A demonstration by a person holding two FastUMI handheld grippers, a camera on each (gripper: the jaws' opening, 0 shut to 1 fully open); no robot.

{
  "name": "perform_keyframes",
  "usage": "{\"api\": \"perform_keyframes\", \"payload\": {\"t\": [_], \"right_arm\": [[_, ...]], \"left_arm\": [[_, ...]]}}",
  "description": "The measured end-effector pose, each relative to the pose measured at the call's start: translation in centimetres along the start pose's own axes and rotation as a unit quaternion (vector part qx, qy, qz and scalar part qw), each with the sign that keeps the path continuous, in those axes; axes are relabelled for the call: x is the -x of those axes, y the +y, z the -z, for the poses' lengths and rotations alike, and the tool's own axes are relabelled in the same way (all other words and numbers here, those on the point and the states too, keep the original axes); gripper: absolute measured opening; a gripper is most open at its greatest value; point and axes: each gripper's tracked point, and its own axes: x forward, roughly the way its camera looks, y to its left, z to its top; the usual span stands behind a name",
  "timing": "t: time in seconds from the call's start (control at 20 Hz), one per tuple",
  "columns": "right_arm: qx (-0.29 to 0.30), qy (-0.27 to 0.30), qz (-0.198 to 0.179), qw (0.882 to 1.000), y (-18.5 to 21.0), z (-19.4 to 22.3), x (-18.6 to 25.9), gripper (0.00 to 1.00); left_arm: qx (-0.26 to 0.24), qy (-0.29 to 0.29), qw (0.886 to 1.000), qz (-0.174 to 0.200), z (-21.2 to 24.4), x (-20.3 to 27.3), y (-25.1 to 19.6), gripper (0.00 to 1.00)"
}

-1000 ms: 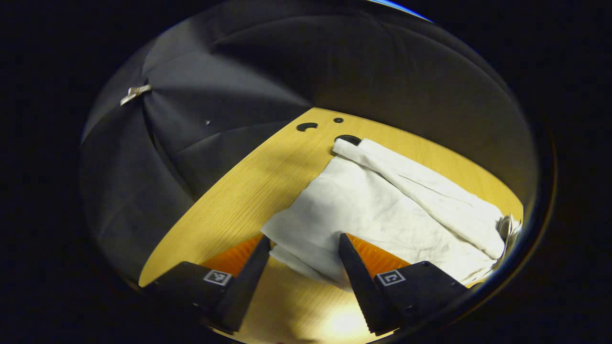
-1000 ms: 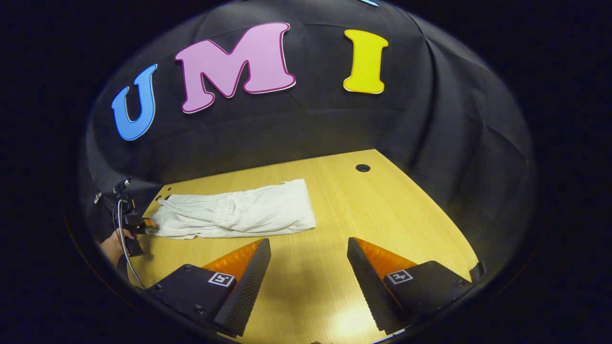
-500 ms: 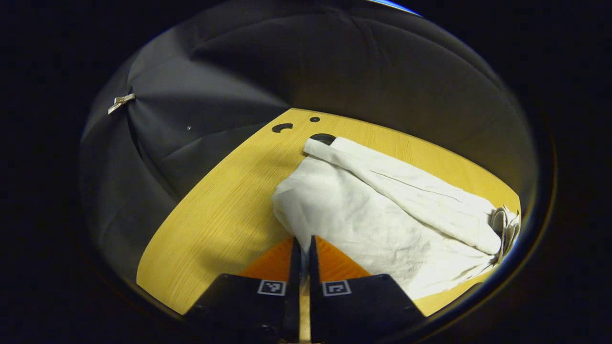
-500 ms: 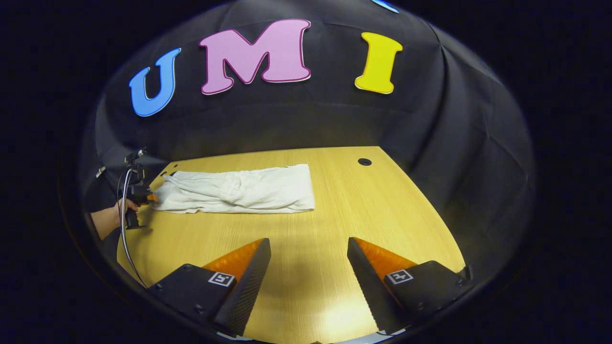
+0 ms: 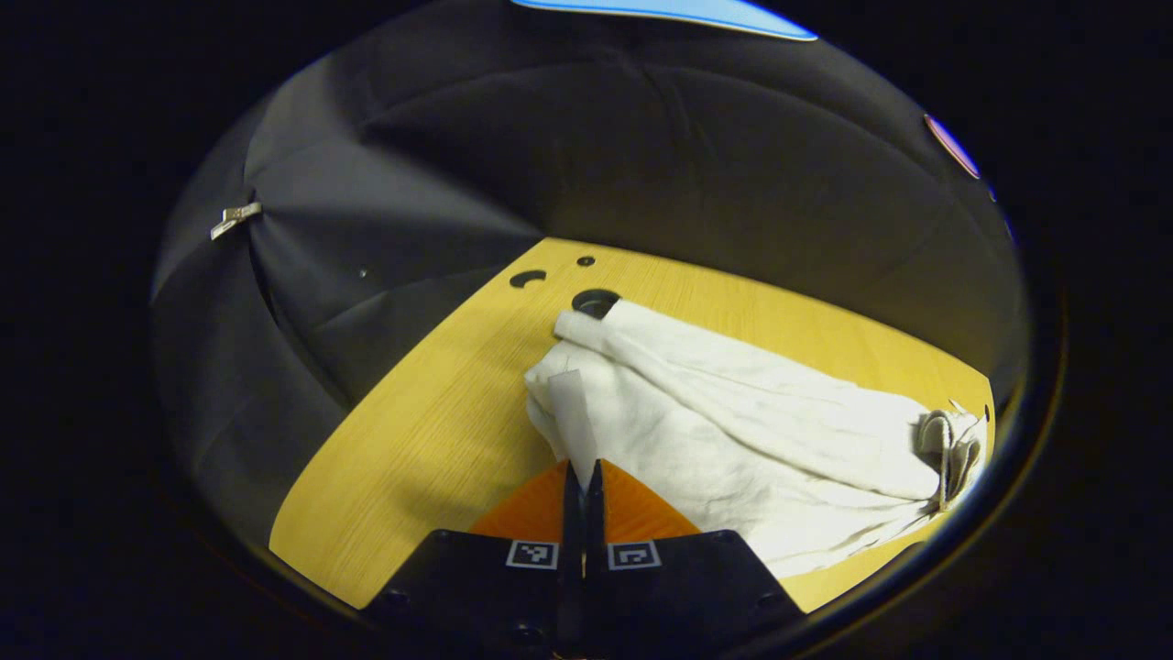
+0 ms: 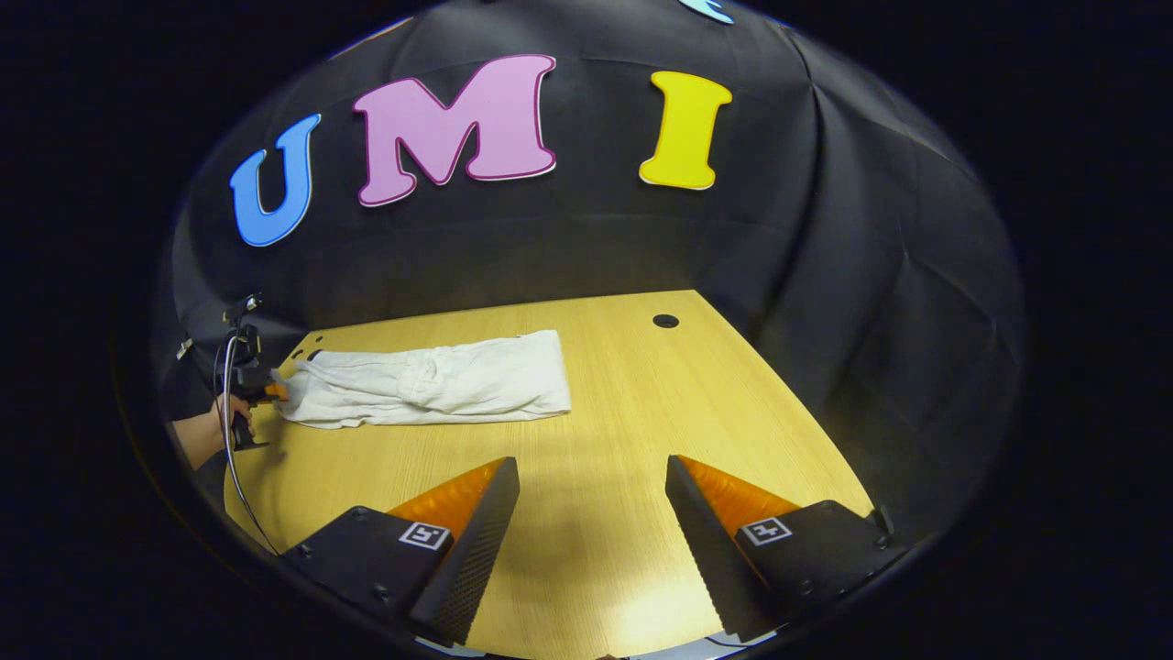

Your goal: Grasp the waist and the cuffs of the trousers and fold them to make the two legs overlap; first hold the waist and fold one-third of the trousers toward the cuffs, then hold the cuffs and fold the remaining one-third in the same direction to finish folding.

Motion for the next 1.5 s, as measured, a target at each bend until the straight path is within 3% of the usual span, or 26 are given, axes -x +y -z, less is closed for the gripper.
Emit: {"api": "perform_keyframes", "payload": {"t": [0.4,0.7,0.75,0.8,1.25,1.5], "right_arm": [[-0.005,-0.003,-0.012,1.000,-0.9,0.5,0.5,0.98],[-0.004,-0.015,-0.019,1.000,-2.1,-0.1,0.6,0.98],[-0.007,-0.020,-0.022,1.000,-2.3,-0.5,0.5,0.99],[-0.009,-0.024,-0.023,0.999,-2.5,-0.9,0.4,0.98],[-0.053,-0.060,-0.008,0.997,-6.1,-3.4,0.0,0.99],[-0.066,-0.066,0.000,0.996,-8.7,-3.4,0.5,0.98]], "left_arm": [[-0.024,-0.061,0.997,0.048,-6.9,5.9,-6.0,0.05],[-0.060,-0.098,0.988,0.107,-10.7,10.1,-15.7,0.05],[-0.065,-0.101,0.986,0.118,-11.0,10.7,-17.9,0.02],[-0.070,-0.105,0.983,0.130,-11.3,11.4,-19.9,0.05],[-0.139,-0.105,0.956,0.236,-8.4,17.7,-39.5,0.05],[-0.166,-0.093,0.941,0.280,-4.9,21.2,-47.3,0.05]]}}
